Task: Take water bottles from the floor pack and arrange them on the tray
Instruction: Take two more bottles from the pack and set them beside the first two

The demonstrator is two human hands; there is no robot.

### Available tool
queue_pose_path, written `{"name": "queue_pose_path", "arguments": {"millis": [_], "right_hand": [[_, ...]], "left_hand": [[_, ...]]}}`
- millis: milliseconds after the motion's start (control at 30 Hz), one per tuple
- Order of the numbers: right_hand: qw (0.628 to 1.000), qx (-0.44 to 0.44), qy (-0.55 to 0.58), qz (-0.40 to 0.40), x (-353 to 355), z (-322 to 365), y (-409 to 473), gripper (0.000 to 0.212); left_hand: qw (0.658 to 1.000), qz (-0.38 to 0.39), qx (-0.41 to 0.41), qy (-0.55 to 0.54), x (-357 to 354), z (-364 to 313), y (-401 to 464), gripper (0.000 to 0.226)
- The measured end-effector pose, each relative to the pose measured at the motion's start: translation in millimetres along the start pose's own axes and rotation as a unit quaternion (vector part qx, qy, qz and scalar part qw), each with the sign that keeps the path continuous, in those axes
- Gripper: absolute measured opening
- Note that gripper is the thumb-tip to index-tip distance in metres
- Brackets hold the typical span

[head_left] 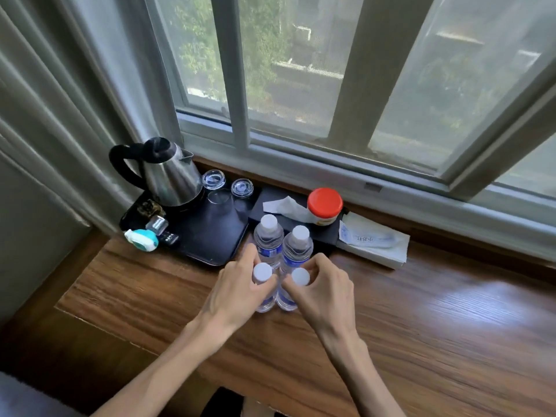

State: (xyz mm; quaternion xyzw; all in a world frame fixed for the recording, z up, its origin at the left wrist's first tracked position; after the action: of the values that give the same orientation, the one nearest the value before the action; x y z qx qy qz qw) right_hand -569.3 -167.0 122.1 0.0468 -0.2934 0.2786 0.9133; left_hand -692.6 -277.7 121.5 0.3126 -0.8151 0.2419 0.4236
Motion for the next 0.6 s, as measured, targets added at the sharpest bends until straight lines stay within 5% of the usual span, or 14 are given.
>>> {"name": "queue_pose_path", "arguments": {"millis": [600], "right_hand": [[0.994,-0.059,-0.031,-0.091,-30,16,2,0.03]], "left_hand": [[0.995,0.044,-0.09,-0.027,6,21,49,0.038]]}}
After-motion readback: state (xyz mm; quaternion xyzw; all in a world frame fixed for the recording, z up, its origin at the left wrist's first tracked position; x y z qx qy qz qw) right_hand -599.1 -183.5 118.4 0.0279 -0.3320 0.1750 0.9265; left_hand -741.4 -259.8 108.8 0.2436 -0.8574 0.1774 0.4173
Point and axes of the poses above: each hand's wrist, its own y-axis towards the middle knuckle, its own x-axis out of the back of the hand, z = x × y, the point moved 3 cm from there along y, towards the middle knuckle, and after that the axes turned 11 degrees about y, right-handed, at the moved point
